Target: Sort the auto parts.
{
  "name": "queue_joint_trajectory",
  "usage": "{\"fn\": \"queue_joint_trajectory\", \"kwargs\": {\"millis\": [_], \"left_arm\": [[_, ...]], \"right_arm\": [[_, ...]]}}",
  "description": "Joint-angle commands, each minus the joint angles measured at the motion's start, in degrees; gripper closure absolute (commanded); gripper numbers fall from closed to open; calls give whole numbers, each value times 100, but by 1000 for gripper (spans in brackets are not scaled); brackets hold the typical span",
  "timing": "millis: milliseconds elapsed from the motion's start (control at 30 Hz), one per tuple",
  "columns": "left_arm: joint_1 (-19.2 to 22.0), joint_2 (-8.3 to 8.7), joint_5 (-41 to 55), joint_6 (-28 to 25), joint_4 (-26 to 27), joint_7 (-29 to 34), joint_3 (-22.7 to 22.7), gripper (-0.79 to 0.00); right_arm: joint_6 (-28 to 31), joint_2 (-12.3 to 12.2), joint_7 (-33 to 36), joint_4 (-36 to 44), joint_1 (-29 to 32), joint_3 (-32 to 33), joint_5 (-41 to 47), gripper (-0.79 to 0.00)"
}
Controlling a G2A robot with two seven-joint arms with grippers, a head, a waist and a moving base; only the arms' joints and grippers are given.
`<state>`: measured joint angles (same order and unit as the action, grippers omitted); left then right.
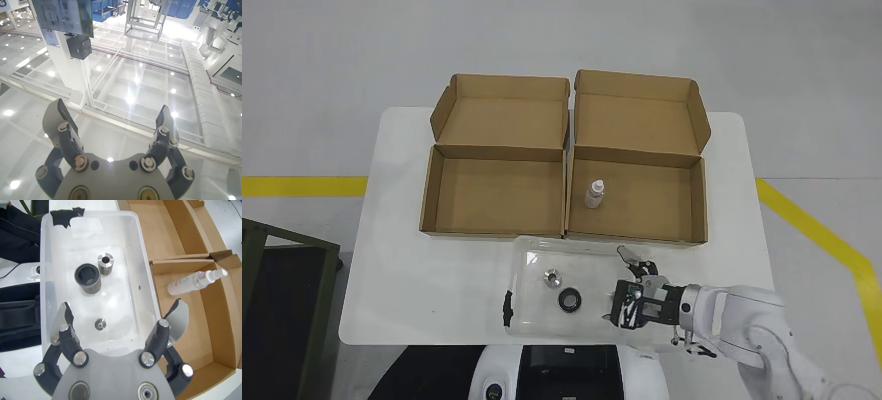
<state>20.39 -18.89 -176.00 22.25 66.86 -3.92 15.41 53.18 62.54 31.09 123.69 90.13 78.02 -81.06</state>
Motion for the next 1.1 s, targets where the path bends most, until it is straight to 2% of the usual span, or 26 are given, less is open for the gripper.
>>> {"fn": "queue_joint_trajectory", "kwargs": {"millis": [0,300,600,733,833,867,900,1067], "left_arm": [[0,0,0,0,0,0,0,-785],[0,0,0,0,0,0,0,-785],[0,0,0,0,0,0,0,-785],[0,0,0,0,0,0,0,-785],[0,0,0,0,0,0,0,-785],[0,0,0,0,0,0,0,-785],[0,0,0,0,0,0,0,-785],[0,0,0,0,0,0,0,-785]], "right_arm": [[-7,-18,37,1,44,16,-81,-785],[-134,-67,474,43,134,-204,-573,-785],[-218,-79,837,-154,-35,-616,-911,-727],[-310,-63,1003,-294,-208,-842,-990,-656],[-315,-56,1124,-364,-316,-977,-1003,-505],[-328,-55,1184,-375,-343,-1009,-1017,-413],[-338,-55,1268,-379,-367,-1043,-1055,-385],[-365,-57,1504,-355,-433,-1157,-1087,-345]]}}
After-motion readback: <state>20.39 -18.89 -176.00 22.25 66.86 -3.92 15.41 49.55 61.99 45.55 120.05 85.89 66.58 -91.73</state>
